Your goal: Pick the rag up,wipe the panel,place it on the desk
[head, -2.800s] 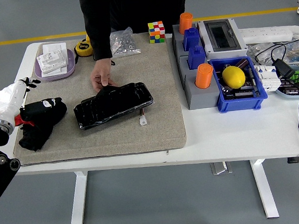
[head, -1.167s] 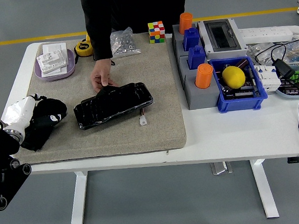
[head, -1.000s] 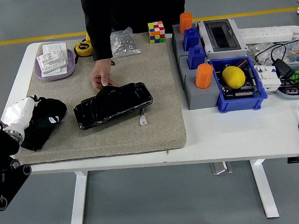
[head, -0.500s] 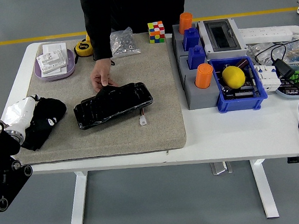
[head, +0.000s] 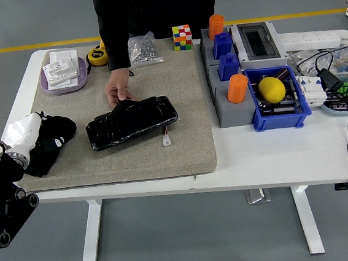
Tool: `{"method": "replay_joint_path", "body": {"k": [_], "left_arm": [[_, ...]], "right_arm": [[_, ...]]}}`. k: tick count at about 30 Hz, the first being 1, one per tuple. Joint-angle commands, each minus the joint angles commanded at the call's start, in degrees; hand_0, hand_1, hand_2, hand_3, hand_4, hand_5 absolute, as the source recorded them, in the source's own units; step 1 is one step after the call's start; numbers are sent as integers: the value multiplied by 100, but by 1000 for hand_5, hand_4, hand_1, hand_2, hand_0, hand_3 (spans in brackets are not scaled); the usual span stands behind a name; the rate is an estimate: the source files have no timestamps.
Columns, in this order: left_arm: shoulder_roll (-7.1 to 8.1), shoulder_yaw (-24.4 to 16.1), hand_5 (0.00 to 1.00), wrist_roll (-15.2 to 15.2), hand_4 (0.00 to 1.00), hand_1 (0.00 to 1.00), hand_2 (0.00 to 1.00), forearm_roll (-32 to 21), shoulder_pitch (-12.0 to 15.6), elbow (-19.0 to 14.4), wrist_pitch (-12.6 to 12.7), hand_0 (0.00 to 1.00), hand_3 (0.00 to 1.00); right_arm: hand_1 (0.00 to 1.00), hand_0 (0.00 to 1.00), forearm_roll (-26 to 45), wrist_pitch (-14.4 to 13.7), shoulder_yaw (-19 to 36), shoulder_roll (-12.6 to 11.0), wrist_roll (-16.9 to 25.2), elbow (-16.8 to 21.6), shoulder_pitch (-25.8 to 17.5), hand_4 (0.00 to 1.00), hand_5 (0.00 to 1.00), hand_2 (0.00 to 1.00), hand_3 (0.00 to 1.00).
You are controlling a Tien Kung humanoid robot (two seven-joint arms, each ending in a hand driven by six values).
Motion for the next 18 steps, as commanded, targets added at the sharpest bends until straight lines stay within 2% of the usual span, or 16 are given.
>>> {"method": "replay_joint_path", "body": {"k": [4,5,10,11,18], "left_arm": [[0,4,2,27,90,235,508,5,17,-17,4,308,428],[3,12,2,28,2,165,448,-11,16,-18,8,272,334],[14,32,2,35,2,165,448,-29,11,-32,10,272,334],[14,34,2,27,2,152,414,-64,11,-34,17,253,274],[37,-14,2,62,2,134,397,-71,15,-136,-29,243,253]], "right_arm": [[462,688,-10,5,-10,-6,-8,-3,-2,998,688,644,618],[463,688,-13,4,-7,-7,-9,-3,-2,998,690,644,619],[463,688,-5,5,-23,-14,-10,-10,-1,998,690,644,619],[462,687,-11,7,-30,-16,-12,-11,0,998,691,644,619],[462,687,0,12,-69,-22,-1,-16,5,998,691,645,620]]}}
